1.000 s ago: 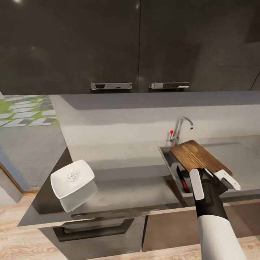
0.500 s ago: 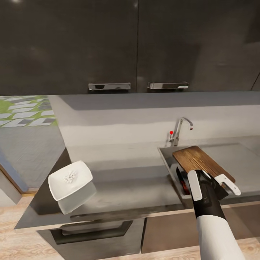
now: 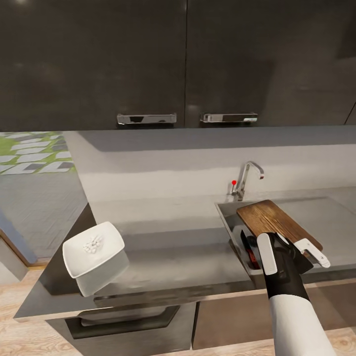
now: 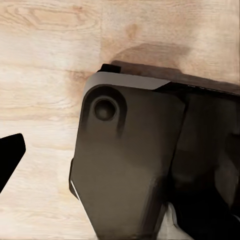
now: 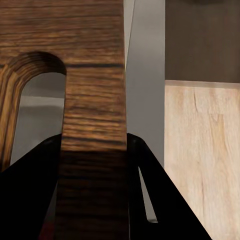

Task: In the kitchen, take the Vidalia onion out of the sink, dice it on the chopping board with the paring knife, put the diced onion into the bowl on the countertop, then place both the paring knife and the chopping board into the sink.

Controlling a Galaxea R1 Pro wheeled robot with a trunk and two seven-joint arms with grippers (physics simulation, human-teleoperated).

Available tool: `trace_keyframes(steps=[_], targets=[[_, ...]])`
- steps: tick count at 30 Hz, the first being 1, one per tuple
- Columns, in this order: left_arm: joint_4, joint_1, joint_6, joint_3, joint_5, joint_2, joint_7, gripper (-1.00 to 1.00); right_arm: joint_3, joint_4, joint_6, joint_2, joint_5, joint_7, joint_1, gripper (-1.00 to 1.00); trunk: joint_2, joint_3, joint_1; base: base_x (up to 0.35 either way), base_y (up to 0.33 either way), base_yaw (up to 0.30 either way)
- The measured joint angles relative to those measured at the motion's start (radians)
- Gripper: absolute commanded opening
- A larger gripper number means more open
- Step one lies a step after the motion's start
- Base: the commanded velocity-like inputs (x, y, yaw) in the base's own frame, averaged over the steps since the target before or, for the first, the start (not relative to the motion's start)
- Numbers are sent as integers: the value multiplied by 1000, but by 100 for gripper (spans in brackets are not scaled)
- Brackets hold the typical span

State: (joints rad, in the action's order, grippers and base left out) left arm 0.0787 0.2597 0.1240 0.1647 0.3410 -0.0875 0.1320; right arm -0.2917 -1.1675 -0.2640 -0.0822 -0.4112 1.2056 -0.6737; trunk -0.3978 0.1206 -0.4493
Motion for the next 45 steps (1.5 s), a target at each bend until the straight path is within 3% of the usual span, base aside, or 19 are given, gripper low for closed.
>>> trace_keyframes(steps=[18,31,38,45], targets=[[0,-13,-2,-1,1,25,-17,100,1,13,0,0,2,-6,0,-100,0,0,0,43,-40,0],[0,-13,-2,-1,1,27,-16,100,5,14,-1,-3,-4,-9,0,-100,0,0,0,81,-107,0],[0,-13,-2,-1,2,27,-16,100,6,14,-3,-4,-2,-71,0,-100,0,0,0,4,-8,0],[0,-13,-2,-1,1,27,-17,100,6,38,-3,-6,-5,-74,0,-100,0,0,0,160,0,0]])
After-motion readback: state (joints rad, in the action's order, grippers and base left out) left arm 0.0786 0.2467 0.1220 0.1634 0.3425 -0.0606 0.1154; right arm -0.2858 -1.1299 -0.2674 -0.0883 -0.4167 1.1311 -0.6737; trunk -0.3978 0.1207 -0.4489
